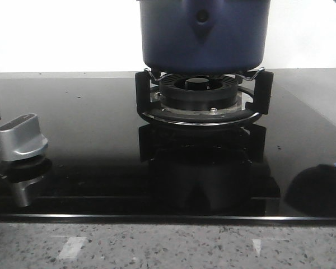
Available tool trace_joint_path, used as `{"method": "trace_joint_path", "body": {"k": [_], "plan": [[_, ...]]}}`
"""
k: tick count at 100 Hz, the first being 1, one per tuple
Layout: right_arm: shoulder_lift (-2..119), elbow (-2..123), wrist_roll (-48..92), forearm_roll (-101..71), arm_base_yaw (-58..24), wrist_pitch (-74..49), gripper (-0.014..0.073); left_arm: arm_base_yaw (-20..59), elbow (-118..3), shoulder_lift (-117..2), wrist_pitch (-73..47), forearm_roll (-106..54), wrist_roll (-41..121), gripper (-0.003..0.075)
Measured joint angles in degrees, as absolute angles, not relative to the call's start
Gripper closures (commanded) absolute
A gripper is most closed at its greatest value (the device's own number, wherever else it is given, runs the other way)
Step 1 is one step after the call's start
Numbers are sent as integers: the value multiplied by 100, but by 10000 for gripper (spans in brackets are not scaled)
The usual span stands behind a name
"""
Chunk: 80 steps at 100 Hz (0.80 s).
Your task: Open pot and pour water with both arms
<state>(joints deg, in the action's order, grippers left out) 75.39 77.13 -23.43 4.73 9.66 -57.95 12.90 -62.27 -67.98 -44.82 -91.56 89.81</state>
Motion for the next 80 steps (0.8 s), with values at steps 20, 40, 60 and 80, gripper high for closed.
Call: {"method": "trace_joint_path", "body": {"k": [20, 40, 60, 80], "plan": [[7122, 6365, -2328, 328, 1306, -5674, 668, 1290, -6227, -6798, -4518, -9156, 8981, 364], [7092, 5597, -2141, 98, 1306, -5703, 668, 1290, -6227, -6798, -4518, -9156, 8981, 364], [7048, 5460, -1915, 0, 1306, -5760, 668, 1495, -6227, -6798, -4483, -9106, 8981, 364], [7044, 5460, -1830, 0, 1306, -5873, 668, 1643, -6227, -6892, -4502, -9073, 8981, 364]]}}
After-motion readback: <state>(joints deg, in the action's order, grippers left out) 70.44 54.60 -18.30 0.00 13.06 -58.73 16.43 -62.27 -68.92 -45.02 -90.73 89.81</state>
